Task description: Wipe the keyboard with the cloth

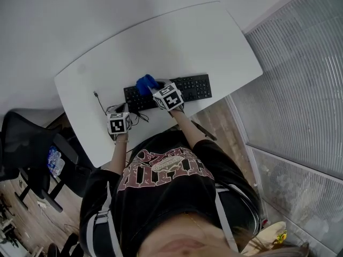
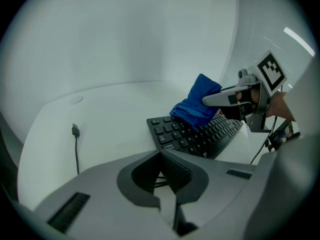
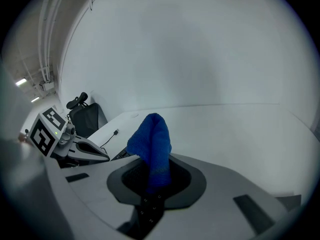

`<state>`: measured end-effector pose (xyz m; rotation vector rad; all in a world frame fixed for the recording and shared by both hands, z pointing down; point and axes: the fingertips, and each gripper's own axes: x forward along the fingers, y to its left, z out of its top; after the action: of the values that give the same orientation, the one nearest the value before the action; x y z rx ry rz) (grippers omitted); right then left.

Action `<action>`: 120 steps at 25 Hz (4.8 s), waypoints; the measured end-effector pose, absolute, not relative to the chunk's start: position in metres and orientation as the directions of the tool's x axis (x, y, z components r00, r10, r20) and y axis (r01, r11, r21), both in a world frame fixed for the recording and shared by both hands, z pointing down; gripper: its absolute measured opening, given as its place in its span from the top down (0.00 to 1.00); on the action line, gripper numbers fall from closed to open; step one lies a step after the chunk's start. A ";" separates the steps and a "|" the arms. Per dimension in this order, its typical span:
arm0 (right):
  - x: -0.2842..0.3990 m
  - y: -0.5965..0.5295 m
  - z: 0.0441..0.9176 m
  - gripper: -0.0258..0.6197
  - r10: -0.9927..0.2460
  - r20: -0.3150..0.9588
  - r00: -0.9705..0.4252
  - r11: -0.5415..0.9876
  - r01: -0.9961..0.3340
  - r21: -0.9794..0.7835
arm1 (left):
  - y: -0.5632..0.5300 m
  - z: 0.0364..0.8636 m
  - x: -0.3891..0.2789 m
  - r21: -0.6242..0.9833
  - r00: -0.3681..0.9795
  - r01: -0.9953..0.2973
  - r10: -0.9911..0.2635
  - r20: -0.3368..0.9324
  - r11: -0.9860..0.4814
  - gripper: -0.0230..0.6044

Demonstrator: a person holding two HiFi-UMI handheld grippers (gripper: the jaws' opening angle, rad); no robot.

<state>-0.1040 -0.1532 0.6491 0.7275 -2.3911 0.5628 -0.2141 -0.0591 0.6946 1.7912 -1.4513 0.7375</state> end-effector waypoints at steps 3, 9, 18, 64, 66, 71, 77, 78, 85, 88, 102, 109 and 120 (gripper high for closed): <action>-0.095 -0.154 0.650 0.87 -0.376 0.631 -0.679 0.757 -0.618 -0.214 | -0.059 0.695 -0.214 0.162 0.204 -0.979 -0.574 0.793 -0.123 0.90; -0.070 -0.157 0.652 0.87 -0.397 0.642 -0.656 0.738 -0.644 -0.202 | -0.058 0.694 -0.213 0.152 0.195 -0.981 -0.576 0.794 -0.122 0.90; -0.034 -0.166 0.655 0.87 -0.423 0.658 -0.623 0.705 -0.682 -0.192 | -0.058 0.693 -0.212 0.140 0.183 -0.983 -0.576 0.797 -0.117 0.90; 0.196 -0.201 0.669 0.87 -0.617 0.732 -0.289 0.408 -0.913 -0.016 | -0.057 0.693 -0.213 0.133 0.161 -0.987 -0.578 0.800 -0.091 0.90; 0.205 -0.200 0.669 0.87 -0.625 0.732 -0.273 0.386 -0.922 -0.015 | -0.056 0.694 -0.213 0.132 0.161 -0.987 -0.576 0.801 -0.094 0.90; 0.223 -0.200 0.670 0.87 -0.641 0.730 -0.238 0.340 -0.941 -0.009 | -0.056 0.695 -0.214 0.131 0.160 -0.987 -0.579 0.800 -0.092 0.90; 0.232 -0.199 0.669 0.87 -0.645 0.730 -0.226 0.308 -0.951 -0.023 | -0.056 0.694 -0.214 0.133 0.163 -0.987 -0.577 0.800 -0.094 0.91; 0.232 -0.199 0.667 0.87 -0.648 0.726 -0.230 0.303 -0.952 -0.031 | -0.056 0.693 -0.214 0.133 0.163 -0.987 -0.578 0.800 -0.094 0.91; 0.193 -0.199 0.628 0.87 -0.684 0.654 -0.322 0.360 -0.929 -0.081 | -0.057 0.693 -0.211 0.140 0.174 -0.985 -0.583 0.794 -0.103 0.91; 0.157 -0.198 0.608 0.87 -0.682 0.622 -0.384 0.421 -0.902 -0.094 | -0.057 0.694 -0.214 0.146 0.179 -0.984 -0.583 0.792 -0.104 0.90; -0.013 -0.170 0.567 0.87 -0.528 0.519 -0.672 0.703 -0.689 -0.176 | -0.057 0.694 -0.216 0.174 0.202 -0.979 -0.591 0.781 -0.104 0.91; -0.107 -0.141 0.565 0.87 -0.360 0.498 -0.789 0.841 -0.506 -0.193 | -0.058 0.693 -0.215 0.178 0.201 -0.979 -0.598 0.776 -0.098 0.91; -0.206 -0.079 0.579 0.87 -0.089 0.514 -0.853 0.956 -0.218 -0.196 | -0.059 0.693 -0.214 0.183 0.204 -0.978 -0.599 0.774 -0.096 0.90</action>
<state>-0.2065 -0.0788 0.5786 0.2184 -2.5873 0.3379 -0.2137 -0.0589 0.6934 1.7844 -1.4764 0.6923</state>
